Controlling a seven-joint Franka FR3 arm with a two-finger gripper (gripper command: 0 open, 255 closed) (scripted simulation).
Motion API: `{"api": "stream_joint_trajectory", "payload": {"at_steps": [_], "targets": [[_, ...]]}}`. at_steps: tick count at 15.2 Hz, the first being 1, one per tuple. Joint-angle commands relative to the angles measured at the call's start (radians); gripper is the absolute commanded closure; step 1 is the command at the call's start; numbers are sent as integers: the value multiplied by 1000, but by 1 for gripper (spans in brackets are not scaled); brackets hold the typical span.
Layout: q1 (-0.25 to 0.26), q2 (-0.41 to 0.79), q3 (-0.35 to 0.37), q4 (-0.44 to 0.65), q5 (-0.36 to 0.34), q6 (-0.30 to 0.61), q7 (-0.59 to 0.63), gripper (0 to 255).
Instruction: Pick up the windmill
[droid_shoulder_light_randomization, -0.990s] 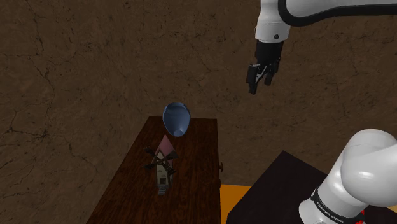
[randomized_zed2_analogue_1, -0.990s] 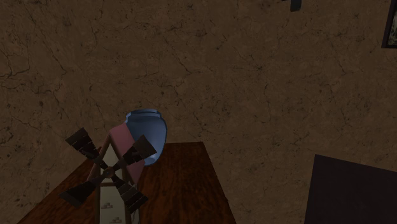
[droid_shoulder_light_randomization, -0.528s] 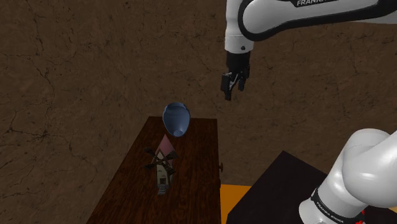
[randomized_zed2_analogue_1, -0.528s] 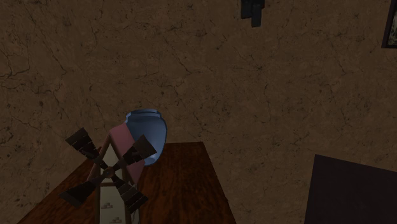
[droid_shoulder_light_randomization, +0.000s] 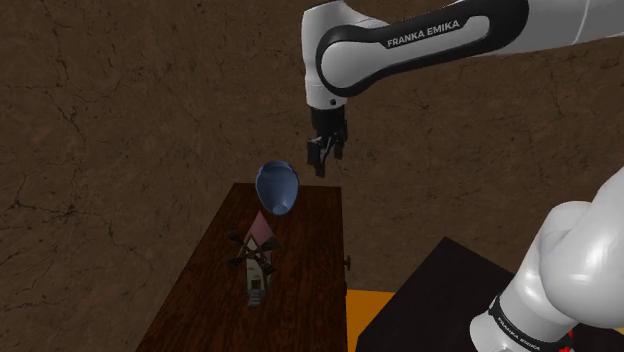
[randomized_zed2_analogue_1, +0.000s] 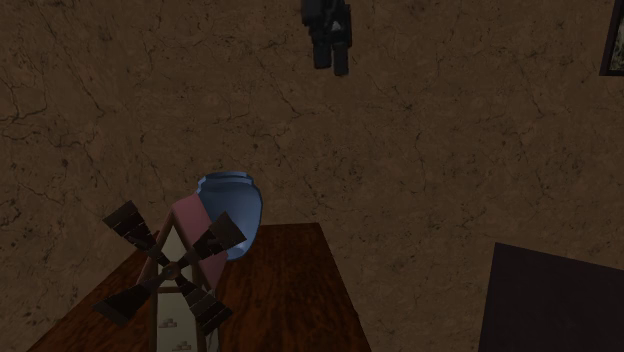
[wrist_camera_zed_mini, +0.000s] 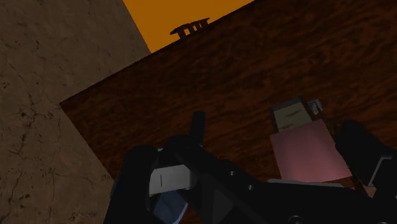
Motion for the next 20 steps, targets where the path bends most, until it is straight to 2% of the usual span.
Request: {"api": "stream_joint_trajectory", "payload": {"at_steps": [1, 11, 20], "targets": [[11, 77, 14, 57, -9, 12, -13, 0], [92, 431, 81, 345, -78, 32, -53, 0], [208, 769, 116, 702, -159, -32, -103, 0]]}}
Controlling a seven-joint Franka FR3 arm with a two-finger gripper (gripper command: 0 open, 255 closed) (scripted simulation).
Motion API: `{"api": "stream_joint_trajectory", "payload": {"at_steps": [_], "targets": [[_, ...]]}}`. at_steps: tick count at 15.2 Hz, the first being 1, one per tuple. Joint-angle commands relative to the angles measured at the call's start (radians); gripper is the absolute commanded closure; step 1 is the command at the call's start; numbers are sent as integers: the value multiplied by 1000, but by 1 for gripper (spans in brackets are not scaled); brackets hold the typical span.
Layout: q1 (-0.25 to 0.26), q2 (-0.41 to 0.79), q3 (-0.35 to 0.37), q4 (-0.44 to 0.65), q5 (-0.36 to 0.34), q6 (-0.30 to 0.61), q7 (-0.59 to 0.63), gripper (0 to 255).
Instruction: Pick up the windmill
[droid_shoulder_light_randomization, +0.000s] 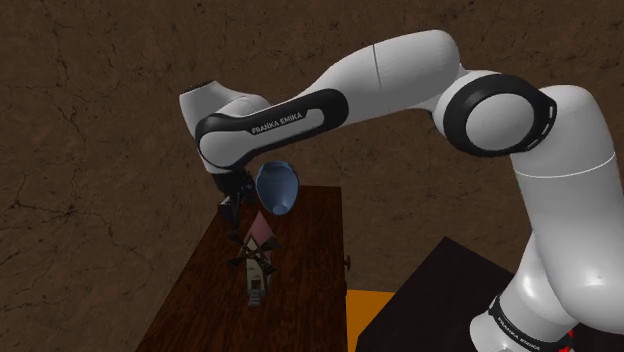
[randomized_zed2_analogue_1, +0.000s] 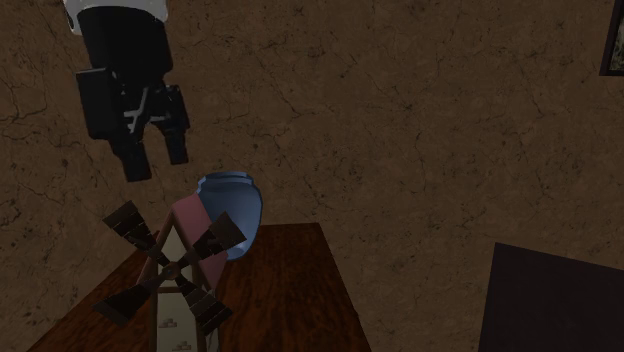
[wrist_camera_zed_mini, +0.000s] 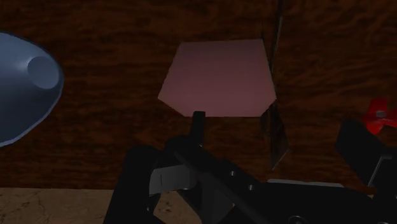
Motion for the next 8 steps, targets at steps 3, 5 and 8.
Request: {"api": "stream_joint_trajectory", "payload": {"at_steps": [3, 5, 8], "targets": [[47, 120, 6, 132, -26, -25, -19, 0], [46, 127, 5, 116, -28, -2, -17, 0], [45, 138, 3, 94, -31, 30, -14, 0]]}}
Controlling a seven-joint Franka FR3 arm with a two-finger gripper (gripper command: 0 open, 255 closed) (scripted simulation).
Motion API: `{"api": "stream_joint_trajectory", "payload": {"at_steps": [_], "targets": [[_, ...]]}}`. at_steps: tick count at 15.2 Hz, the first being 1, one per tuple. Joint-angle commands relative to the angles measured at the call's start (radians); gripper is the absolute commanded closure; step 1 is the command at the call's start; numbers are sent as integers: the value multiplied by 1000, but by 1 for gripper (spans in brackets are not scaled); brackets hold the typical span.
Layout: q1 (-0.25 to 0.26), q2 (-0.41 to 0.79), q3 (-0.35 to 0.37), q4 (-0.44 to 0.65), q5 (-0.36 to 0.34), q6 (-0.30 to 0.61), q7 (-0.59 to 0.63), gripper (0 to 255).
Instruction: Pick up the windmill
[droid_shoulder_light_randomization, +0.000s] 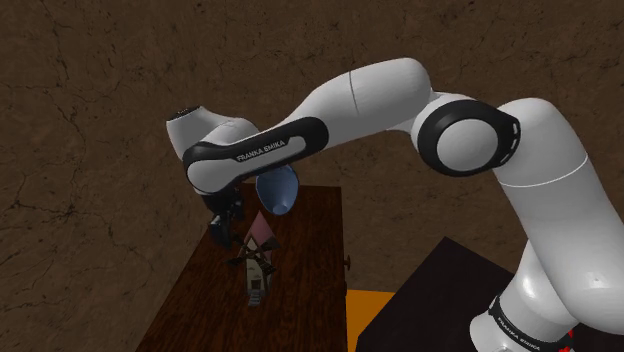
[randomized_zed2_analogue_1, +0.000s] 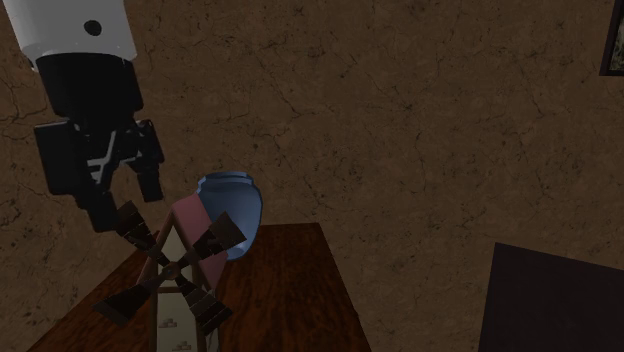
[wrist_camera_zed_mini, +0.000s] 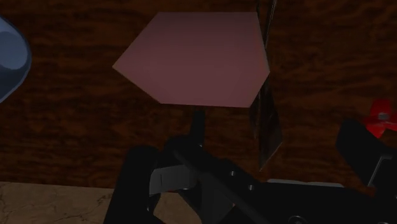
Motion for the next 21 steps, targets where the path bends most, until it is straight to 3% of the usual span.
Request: {"api": "stream_joint_trajectory", "payload": {"at_steps": [1, 3, 4, 13, 21], "targets": [[0, 8, -1, -17, -3, 25, 3, 0], [0, 10, -2, -21, -3, 31, 4, 0], [0, 10, -2, -19, -3, 29, 3, 255], [0, 10, -2, -20, -3, 31, 4, 255], [3, -19, 3, 40, 6, -58, -5, 255]]}}
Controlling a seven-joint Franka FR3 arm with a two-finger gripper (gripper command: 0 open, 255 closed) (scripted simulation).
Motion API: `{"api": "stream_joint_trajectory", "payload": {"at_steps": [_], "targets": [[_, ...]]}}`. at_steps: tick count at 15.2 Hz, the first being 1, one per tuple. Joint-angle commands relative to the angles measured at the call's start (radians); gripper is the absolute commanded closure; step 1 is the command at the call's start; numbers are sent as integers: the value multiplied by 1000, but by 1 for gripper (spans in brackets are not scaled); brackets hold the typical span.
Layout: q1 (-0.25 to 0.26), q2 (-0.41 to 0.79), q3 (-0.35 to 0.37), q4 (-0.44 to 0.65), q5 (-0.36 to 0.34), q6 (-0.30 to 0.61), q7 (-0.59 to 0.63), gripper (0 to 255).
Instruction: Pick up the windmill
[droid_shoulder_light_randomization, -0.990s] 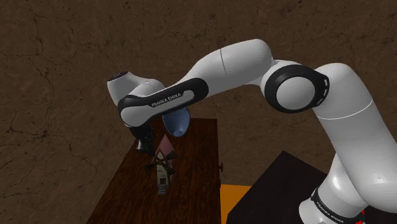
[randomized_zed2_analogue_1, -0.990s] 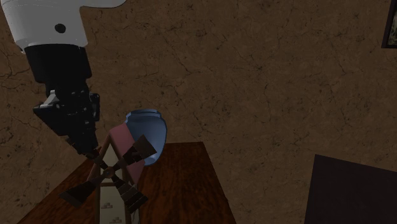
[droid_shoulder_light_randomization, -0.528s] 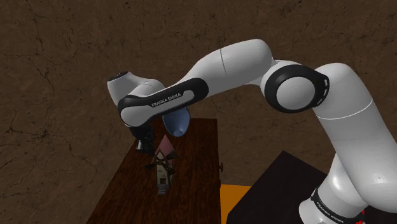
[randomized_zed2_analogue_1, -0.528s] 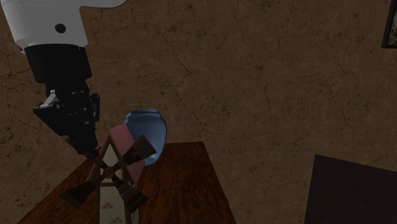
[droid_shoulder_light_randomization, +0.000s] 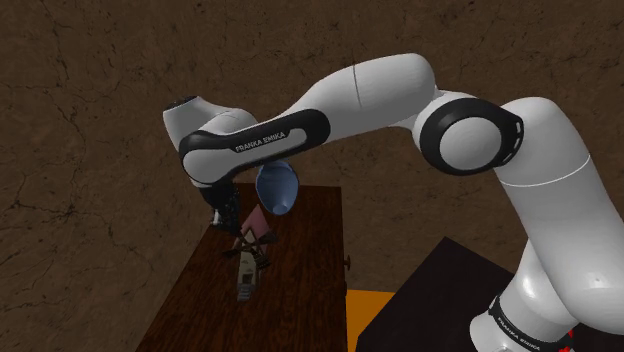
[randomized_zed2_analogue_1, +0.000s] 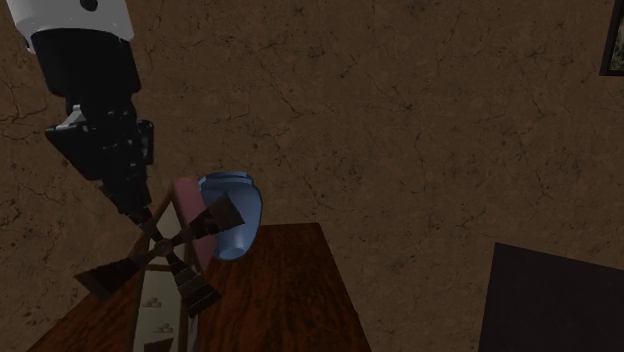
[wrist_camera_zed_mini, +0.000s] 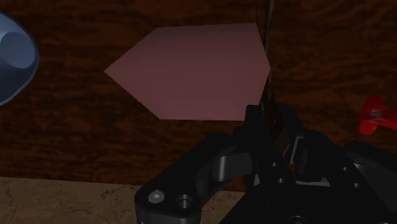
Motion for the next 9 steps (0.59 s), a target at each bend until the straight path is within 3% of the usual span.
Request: {"api": "stream_joint_trajectory", "payload": {"at_steps": [1, 9], "targets": [[1, -11, 2, 16, 2, -23, -1, 255], [7, -21, 4, 82, 6, -99, -8, 255]]}}
